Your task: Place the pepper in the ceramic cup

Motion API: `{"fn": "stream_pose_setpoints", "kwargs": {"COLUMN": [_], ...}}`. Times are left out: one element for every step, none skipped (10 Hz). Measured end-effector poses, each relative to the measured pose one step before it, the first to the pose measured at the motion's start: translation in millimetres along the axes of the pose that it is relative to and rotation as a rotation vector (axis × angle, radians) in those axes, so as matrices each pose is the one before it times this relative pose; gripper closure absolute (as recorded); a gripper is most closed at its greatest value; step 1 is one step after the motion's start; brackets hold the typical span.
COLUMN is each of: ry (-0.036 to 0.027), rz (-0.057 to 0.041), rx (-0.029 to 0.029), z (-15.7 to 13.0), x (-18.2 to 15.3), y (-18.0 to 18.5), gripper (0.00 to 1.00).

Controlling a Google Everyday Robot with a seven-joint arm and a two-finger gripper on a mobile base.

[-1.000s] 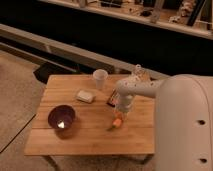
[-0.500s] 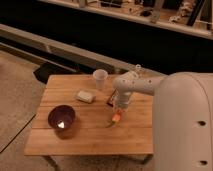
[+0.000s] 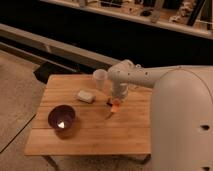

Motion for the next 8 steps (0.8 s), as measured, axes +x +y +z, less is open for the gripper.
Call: {"fn": "stream_pose_setpoints", "kwargs": {"ry": [-0.02895,-0.02299,-0.02412,-0.02852,-0.03224,-0.02908,-0.04192,-0.03828], "rz": [-0.02861,-0.02318,-0.02353,-0.02743,-0.02477,-0.02029,-0.03068,-0.03682], "rx": [0.00709,0.00865,0.00756,0.01187,0.00723,0.00134,-0.00369,-0.00182], "z": [-16.57,-13.41,-13.42,-15.57,-15.78,-13.9,-18.11,-14.86], "x": [-11.5,-9.42,-9.7,-11.26,-12.62,-11.8,-17.99,-18.0], "y": [6.94,4.65,5.28,4.78,4.15,3.82,5.2,3.73], "gripper": [1.0,1.0,1.0,1.0,1.0,1.0,1.0,1.0]}}
